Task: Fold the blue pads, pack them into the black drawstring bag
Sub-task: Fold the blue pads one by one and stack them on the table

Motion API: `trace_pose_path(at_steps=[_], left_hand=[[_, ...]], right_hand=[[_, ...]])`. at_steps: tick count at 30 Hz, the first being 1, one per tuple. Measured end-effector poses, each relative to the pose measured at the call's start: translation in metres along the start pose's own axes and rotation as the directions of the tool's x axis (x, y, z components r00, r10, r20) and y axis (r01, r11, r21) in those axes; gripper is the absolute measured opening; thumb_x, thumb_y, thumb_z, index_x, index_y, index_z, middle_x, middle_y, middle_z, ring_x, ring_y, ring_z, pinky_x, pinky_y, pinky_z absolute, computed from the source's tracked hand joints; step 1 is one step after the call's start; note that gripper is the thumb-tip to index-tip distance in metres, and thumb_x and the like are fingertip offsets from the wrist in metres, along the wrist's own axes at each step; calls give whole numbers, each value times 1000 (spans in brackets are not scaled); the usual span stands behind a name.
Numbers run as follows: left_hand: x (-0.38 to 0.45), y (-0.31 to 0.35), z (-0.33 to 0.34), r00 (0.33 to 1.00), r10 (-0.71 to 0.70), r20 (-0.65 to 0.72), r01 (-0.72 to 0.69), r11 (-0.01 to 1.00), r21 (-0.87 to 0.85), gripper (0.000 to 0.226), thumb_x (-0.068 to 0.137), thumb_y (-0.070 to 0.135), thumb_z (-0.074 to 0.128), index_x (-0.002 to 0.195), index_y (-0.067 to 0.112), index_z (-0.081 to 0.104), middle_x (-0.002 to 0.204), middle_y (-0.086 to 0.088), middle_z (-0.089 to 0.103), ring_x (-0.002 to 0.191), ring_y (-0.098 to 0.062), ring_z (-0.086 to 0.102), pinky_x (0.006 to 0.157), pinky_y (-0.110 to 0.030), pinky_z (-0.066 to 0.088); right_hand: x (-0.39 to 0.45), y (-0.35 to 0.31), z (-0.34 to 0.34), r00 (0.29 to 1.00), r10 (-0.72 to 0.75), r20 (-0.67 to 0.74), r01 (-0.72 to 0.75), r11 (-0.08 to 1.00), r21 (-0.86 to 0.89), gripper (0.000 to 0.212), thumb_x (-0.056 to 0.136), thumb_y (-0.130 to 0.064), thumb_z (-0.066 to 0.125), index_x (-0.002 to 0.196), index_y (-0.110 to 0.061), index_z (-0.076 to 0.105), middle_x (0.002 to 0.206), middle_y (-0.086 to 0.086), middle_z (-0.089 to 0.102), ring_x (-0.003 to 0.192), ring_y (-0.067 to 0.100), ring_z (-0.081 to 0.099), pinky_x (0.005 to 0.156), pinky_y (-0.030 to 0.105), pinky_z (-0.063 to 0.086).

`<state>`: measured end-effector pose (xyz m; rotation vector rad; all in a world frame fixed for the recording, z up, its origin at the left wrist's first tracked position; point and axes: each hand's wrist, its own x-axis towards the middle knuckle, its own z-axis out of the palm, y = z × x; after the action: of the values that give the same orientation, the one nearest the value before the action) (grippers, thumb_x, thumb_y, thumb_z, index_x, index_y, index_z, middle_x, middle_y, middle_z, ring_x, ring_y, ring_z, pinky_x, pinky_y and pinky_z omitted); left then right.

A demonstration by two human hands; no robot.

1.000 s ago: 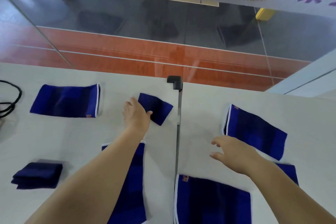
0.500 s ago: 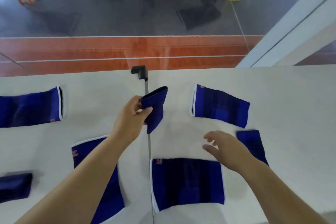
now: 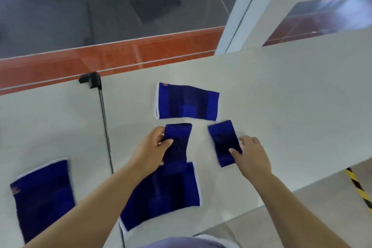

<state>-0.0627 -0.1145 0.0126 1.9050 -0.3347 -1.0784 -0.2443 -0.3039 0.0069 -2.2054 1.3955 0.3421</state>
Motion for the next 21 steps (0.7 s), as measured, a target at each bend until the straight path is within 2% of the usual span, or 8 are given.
trace_pose_path(at_steps=[4,8,11,14,17,19,21], left_hand=[[7,-1,15,999,-33,-13,33,999,-7,29,93,14,53,95,43,54,100,5,69,93,-20,67,76,-48,59],[15,0,21,999,-34,-37,34,999,-10,33,93,6,54,97,39,53,96,5,70,90,-18,67,75,-36,58],[23,-2,24,996,-65,-60,63,997,-40,26,93,2,52,110,22,54,95,1,69,88,-16,66,70,-28,54],[29,-3,25,993,-89,-72,87,996,-28,22,93,1,51,110,15,56,92,1,69,87,-17,66,76,-34,55],[29,-6,23,988,-117,-97,119,993,22,20,95,6,50,98,25,58,92,1,70,88,-21,67,86,-44,55],[28,-8,21,980,-156,-120,161,986,31,23,95,11,49,91,32,58,93,-2,70,87,-24,68,85,-47,56],[28,-10,19,971,-192,-141,194,981,3,20,95,15,49,93,32,60,96,-7,71,86,-29,69,81,-52,57]], right_hand=[[13,5,3,999,36,37,-38,998,44,45,87,-34,63,123,-13,45,121,7,47,101,27,56,80,36,50],[21,7,5,993,57,103,-77,979,191,37,87,-28,64,116,-15,46,103,2,58,90,22,57,70,31,45],[21,10,6,988,30,149,-71,958,277,10,88,-19,61,90,-18,51,82,-3,57,78,17,55,58,23,40],[21,15,7,986,37,163,-94,928,359,20,85,-14,61,71,-18,47,72,-3,56,67,15,52,54,24,36],[22,18,6,984,21,177,-95,900,424,13,86,-18,63,81,-21,52,80,-3,61,75,15,59,60,26,44],[21,19,3,982,-23,189,-71,877,476,13,87,-15,62,91,-25,55,86,-2,66,79,18,64,67,32,54],[18,16,-3,980,-61,189,-58,825,563,17,87,-8,62,95,-23,59,86,2,68,78,20,67,68,37,58]])
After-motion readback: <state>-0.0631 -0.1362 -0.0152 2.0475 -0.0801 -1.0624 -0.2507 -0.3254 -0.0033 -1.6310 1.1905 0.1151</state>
